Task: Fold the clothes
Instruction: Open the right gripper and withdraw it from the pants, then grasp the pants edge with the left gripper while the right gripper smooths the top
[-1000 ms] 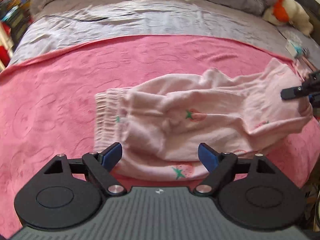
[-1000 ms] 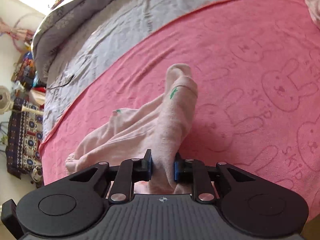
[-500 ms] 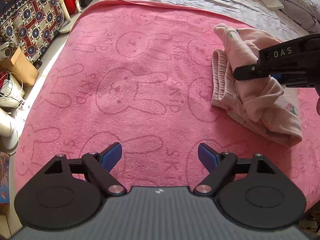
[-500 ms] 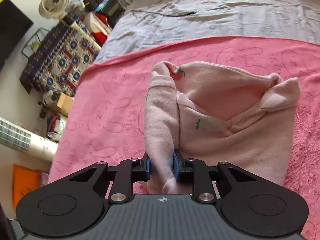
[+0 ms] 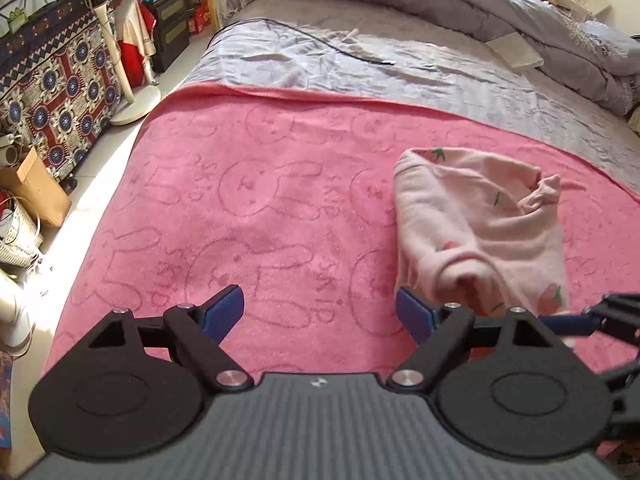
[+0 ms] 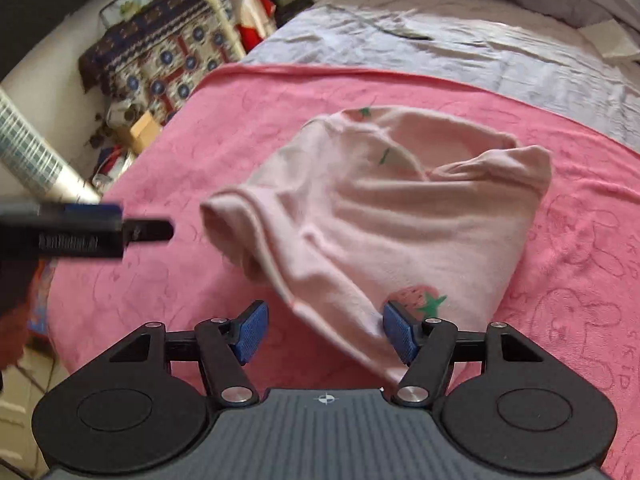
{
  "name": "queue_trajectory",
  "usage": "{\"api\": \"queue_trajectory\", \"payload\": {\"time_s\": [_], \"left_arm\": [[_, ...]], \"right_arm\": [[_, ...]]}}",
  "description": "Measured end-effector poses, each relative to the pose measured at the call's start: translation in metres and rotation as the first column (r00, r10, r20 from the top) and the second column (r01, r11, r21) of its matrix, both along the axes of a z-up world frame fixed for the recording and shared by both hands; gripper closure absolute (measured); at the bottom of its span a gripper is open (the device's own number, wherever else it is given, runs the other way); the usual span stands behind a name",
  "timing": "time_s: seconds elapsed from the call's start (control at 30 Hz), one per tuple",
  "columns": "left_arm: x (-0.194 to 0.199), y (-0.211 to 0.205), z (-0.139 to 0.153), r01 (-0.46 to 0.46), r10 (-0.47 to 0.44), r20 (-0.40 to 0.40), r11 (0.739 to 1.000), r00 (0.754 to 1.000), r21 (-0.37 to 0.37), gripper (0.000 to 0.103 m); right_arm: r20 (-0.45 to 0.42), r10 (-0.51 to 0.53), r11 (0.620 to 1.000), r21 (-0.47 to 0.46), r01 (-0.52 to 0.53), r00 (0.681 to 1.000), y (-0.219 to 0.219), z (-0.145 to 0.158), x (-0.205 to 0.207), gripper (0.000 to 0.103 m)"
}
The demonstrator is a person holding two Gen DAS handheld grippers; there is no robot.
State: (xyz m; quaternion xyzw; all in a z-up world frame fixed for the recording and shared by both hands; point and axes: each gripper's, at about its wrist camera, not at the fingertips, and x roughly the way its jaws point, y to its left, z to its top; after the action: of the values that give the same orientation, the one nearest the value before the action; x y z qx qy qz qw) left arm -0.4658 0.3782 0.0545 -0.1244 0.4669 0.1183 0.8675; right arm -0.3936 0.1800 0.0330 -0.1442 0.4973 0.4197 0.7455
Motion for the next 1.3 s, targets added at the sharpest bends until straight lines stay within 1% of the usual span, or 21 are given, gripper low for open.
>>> {"api": "queue_trajectory", "payload": {"time_s": [0.1, 0.17, 0.23, 0.33, 0.4, 0.47, 0.53, 0.6, 0.67, 0.7, 0.73, 0.8, 0.87, 0.93, 0.97, 1.0, 1.03, 1.1, 1.13, 1.2, 1.3], "left_arm": [[0.016, -0.011, -0.002, 0.067, -0.066, 0.025, 0.997, 0.997, -0.036, 0.017], [0.025, -0.022, -0.011, 0.102, -0.102, 0.001, 0.995, 0.995, -0.018, 0.017], [0.033, -0.032, -0.020, 0.134, -0.133, -0.033, 0.991, 0.991, 0.007, 0.016], [0.029, -0.043, -0.043, 0.155, -0.141, -0.159, 0.984, 0.977, 0.082, 0.016], [0.022, -0.048, -0.059, 0.170, -0.135, -0.241, 0.977, 0.961, 0.130, 0.017], [0.013, -0.048, -0.065, 0.171, -0.120, -0.272, 0.970, 0.955, 0.172, 0.018], [0.005, -0.047, -0.056, 0.147, -0.100, -0.239, 0.971, 0.966, 0.189, 0.020], [-0.001, -0.045, -0.037, 0.132, -0.102, -0.152, 0.972, 0.983, 0.195, 0.023], [-0.002, -0.042, -0.018, 0.138, -0.130, -0.052, 0.973, 0.990, 0.185, 0.026], [0.000, -0.039, -0.010, 0.144, -0.144, -0.012, 0.975, 0.989, 0.172, 0.028], [0.001, -0.036, -0.003, 0.149, -0.154, 0.020, 0.976, 0.988, 0.159, 0.029], [0.003, -0.024, 0.005, 0.142, -0.150, 0.046, 0.981, 0.988, 0.134, 0.029], [0.002, -0.008, 0.004, 0.093, -0.098, 0.044, 0.991, 0.994, 0.095, 0.030], [-0.002, 0.010, 0.000, 0.018, -0.017, 0.039, 1.000, 0.999, -0.003, 0.031], [-0.003, 0.016, -0.005, -0.011, 0.014, 0.034, 0.997, 0.999, -0.073, 0.031], [-0.002, 0.020, -0.011, -0.034, 0.038, 0.028, 0.990, 0.999, -0.140, 0.031], [-0.001, 0.022, -0.017, -0.051, 0.057, 0.023, 0.979, 0.998, -0.198, 0.031], [0.003, 0.016, -0.028, -0.062, 0.070, 0.020, 0.963, 0.997, -0.263, 0.029], [0.005, 0.012, -0.035, -0.064, 0.070, 0.011, 0.959, 0.997, -0.277, 0.029], [0.010, 0.001, -0.048, -0.065, 0.061, -0.023, 0.959, 0.998, -0.275, 0.029], [0.007, -0.013, -0.060, -0.062, 0.050, -0.057, 0.967, 0.997, -0.247, 0.031]], "right_arm": [[0.002, 0.154, 0.988, -0.001, -0.154, 0.988, 0.005, -0.001, -0.027, 0.036], [0.010, 0.198, 0.980, -0.005, -0.198, 0.980, 0.003, 0.001, -0.035, 0.034], [-0.019, 0.236, 0.972, -0.007, -0.236, 0.972, -0.001, 0.000, -0.036, 0.035], [-0.065, 0.227, 0.974, -0.010, -0.228, 0.972, -0.015, 0.001, -0.032, 0.036], [-0.067, 0.179, 0.984, 0.011, -0.178, 0.982, -0.031, 0.008, -0.024, 0.036], [-0.058, 0.113, 0.993, 0.036, -0.111, 0.992, -0.045, 0.017, -0.010, 0.037], [-0.033, 0.054, 0.997, 0.054, -0.052, 0.998, -0.054, 0.026, 0.005, 0.040], [0.028, 0.014, 0.998, 0.063, -0.016, 1.000, -0.056, 0.035, 0.021, 0.047], [0.114, 0.060, 0.997, 0.049, -0.066, 0.992, -0.044, 0.037, 0.028, 0.054], [0.155, 0.105, 0.993, 0.038, -0.112, 0.982, -0.034, 0.036, 0.030, 0.061], [0.184, 0.154, 0.986, 0.034, -0.162, 0.971, -0.025, 0.034, 0.029, 0.068], [0.247, 0.292, 0.951, 0.028, -0.308, 0.924, 0.002, 0.028, 0.026, 0.071], [0.268, 0.412, 0.904, 0.002, -0.428, 0.871, 0.025, 0.016, 0.013, 0.072], [0.258, 0.530, 0.841, -0.036, -0.540, 0.808, 0.045, 0.003, -0.003, 0.073], [0.253, 0.587, 0.802, -0.057, -0.594, 0.769, 0.049, -0.002, -0.013, 0.073], [0.250, 0.643, 0.759, -0.080, -0.646, 0.724, 0.052, -0.007, -0.024, 0.073], [0.251, 0.676, 0.730, -0.095, -0.677, 0.693, 0.051, -0.008, -0.030, 0.073], [0.256, 0.725, 0.680, -0.121, -0.723, 0.640, 0.047, -0.009, -0.039, 0.073], [0.243, 0.735, 0.671, -0.123, -0.731, 0.633, 0.044, -0.008, -0.039, 0.072], [0.201, 0.727, 0.683, -0.108, -0.722, 0.657, 0.037, -0.001, -0.028, 0.072], [0.146, 0.652, 0.757, -0.064, -0.650, 0.744, 0.028, 0.021, 0.006, 0.074]]}}
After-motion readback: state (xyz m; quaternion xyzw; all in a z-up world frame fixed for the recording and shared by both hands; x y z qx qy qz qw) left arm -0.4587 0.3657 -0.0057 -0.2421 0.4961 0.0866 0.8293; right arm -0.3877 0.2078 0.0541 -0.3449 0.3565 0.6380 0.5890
